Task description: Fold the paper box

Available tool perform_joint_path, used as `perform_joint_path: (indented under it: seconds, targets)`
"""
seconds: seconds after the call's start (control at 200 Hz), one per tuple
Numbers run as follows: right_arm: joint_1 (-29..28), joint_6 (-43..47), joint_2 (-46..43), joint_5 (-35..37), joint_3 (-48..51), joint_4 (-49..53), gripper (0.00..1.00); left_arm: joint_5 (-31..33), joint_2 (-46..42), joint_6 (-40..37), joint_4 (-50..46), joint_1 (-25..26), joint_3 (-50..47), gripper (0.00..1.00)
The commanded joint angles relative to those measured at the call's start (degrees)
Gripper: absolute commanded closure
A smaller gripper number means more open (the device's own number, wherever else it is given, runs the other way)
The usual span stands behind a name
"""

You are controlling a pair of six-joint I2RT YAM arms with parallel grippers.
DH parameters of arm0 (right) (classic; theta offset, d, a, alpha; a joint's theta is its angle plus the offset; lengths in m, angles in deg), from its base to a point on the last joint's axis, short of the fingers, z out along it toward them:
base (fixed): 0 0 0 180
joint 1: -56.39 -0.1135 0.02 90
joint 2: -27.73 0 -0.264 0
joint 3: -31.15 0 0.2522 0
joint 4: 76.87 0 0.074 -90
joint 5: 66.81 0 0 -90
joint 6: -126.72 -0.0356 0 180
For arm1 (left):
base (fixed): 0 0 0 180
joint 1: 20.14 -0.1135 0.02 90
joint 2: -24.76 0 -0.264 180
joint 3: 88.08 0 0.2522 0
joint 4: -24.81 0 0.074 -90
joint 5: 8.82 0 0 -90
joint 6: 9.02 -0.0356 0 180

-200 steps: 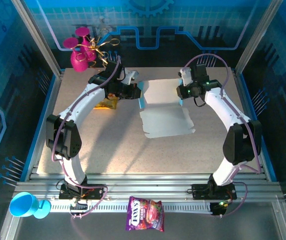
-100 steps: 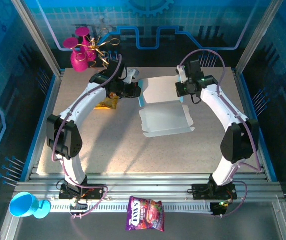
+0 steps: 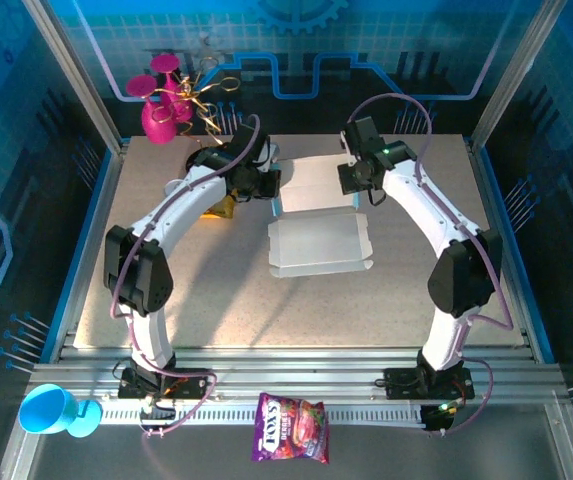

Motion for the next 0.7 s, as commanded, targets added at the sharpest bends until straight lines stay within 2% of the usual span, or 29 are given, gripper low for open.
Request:
perform_joint_path:
  seconds: [0.0,0.06,0.245,0.695]
  targets:
    - [-0.09,-0.23,0.17,-0.90,-1.55,3.50,1.00,-1.70,-0.80,0.32,2.16,-0.52,-1.31,0.97]
    - [-0.20,0.40,0.26,-1.81,-1.37,3.21,1.00,-5.77,-1.06,0.90,4.40,-0.94,-2.83,0.94]
    - [-0.45,2.06,1.36,-3.28,1.07,2.22,1.00,-11.14,0.70,2.09,6.71,-1.07,-5.48,0.96]
    - [-1.86,2.77,7.15,-2.48,3.87,1.02,1.00,-9.96,6.17,7.86,15.45,0.15,-14.24,0.96]
